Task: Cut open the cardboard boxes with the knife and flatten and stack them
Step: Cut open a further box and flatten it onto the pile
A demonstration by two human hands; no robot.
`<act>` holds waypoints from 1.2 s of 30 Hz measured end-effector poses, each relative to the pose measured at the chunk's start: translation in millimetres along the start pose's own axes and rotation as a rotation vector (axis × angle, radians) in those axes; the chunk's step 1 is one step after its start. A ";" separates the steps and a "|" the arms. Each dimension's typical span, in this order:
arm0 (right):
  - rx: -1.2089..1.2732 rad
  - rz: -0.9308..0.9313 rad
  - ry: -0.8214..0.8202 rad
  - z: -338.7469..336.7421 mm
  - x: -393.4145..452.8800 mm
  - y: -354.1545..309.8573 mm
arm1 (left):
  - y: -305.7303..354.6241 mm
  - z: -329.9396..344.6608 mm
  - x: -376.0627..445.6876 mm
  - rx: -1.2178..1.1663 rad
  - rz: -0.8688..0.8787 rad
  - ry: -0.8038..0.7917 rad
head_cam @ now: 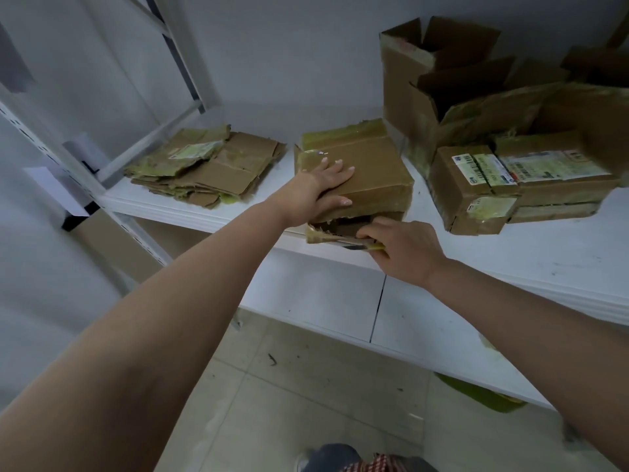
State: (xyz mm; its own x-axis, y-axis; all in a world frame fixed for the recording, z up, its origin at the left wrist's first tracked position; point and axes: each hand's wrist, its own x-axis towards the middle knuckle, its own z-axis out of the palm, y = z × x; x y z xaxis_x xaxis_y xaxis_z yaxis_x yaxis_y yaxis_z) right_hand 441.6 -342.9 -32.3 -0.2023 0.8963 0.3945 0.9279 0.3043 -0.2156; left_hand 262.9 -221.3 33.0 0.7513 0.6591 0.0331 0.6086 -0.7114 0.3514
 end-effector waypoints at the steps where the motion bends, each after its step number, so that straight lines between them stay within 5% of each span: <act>1: 0.007 -0.015 0.026 -0.1 -0.3 0.4 | 1.0 0.0 0.5 0.007 -0.006 -0.001; 11: -0.134 -0.084 -0.206 -1.4 -15.9 16.2 | -9.6 -5.5 -20.9 0.002 -0.027 0.037; 19: -0.163 -0.025 0.270 -18.4 0.6 19.4 | -1.5 12.3 -21.1 0.379 -0.101 0.115; 25: -0.350 0.095 0.103 -15.1 16.0 23.7 | 1.2 18.0 -20.0 0.492 -0.103 0.125; 36: -0.300 -0.018 0.250 -5.4 22.2 34.1 | -1.4 26.0 -24.9 0.492 -0.036 0.333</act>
State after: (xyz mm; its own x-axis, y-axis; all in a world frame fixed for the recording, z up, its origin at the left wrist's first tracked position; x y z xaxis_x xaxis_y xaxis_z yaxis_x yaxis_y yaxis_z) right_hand 470.5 -314.4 -26.1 -0.1715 0.7740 0.6095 0.9827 0.1785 0.0498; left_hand 249.9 -243.0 7.4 0.6561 0.6693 0.3487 0.7386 -0.6644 -0.1143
